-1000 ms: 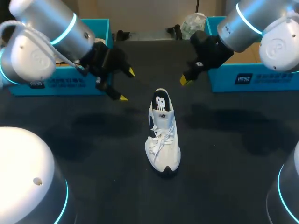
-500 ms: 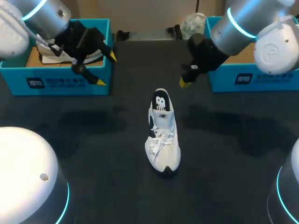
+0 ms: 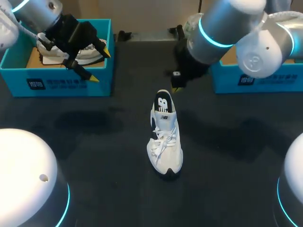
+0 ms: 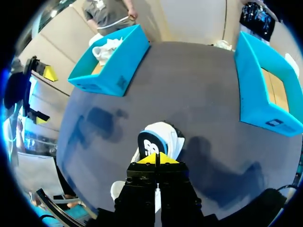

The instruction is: Take the shoe out of the shoebox, open the shoe tongue, remove and reinsert the insole, then place the shoe into the shoebox

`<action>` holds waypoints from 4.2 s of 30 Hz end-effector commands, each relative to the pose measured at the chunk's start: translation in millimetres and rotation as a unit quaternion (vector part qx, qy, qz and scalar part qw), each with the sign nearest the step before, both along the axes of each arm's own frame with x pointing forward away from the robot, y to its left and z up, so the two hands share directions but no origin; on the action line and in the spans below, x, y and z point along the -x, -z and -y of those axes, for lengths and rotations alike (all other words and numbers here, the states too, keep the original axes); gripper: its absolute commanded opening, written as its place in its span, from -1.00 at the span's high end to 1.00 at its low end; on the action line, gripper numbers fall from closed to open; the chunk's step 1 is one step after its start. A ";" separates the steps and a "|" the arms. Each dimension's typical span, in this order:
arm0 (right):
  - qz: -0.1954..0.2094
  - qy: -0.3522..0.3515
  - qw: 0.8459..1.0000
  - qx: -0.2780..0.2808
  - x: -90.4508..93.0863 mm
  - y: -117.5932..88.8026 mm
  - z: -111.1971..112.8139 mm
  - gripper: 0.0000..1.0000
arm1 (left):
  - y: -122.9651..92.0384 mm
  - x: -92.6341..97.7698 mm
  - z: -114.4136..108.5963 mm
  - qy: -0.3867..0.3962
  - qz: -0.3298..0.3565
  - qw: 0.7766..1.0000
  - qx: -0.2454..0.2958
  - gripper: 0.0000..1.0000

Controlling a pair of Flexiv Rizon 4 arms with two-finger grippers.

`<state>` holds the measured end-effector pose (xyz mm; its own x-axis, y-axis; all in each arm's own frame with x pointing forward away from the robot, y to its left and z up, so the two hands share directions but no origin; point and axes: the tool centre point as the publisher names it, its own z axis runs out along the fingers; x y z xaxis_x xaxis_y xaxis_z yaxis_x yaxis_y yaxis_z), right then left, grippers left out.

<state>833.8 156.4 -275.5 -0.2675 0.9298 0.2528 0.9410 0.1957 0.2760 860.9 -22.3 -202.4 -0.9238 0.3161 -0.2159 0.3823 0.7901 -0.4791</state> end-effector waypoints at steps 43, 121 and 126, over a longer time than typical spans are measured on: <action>-0.012 0.065 0.992 0.107 16.7 55.1 -29.9 1.00 | -0.2 0.5 -1.0 0.000 0.000 1.000 -0.001 -1.00; 0.065 0.119 0.980 0.143 5.4 93.7 -30.7 1.00 | -0.2 0.5 -1.0 0.000 0.000 1.000 -0.001 -1.00; 0.098 0.127 0.976 0.145 -4.2 80.7 -30.9 1.00 | -0.2 0.5 -1.0 0.000 0.000 1.000 -0.001 -1.00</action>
<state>843.3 189.2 -364.2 -0.0428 0.9975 -0.0564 0.9137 0.0619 0.4017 861.0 -21.9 -203.0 -0.9237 0.3161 -0.2167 0.3827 0.7895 -0.4798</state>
